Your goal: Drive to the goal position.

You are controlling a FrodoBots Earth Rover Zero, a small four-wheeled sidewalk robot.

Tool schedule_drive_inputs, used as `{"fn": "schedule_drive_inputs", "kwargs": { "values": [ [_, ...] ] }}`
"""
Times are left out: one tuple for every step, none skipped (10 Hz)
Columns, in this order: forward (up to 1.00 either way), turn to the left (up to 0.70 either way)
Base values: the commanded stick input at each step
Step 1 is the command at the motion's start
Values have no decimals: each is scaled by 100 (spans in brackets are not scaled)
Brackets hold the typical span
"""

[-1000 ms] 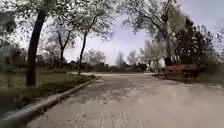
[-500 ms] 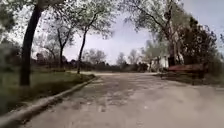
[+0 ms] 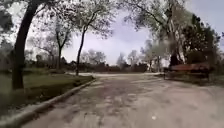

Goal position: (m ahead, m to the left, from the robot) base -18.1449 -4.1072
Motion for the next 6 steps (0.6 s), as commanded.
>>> {"fn": "schedule_drive_inputs", "kwargs": {
  "values": [
    [70, 0],
    [70, 0],
    [70, 0],
    [70, 0],
    [70, 0],
    [70, 0]
  ]
}}
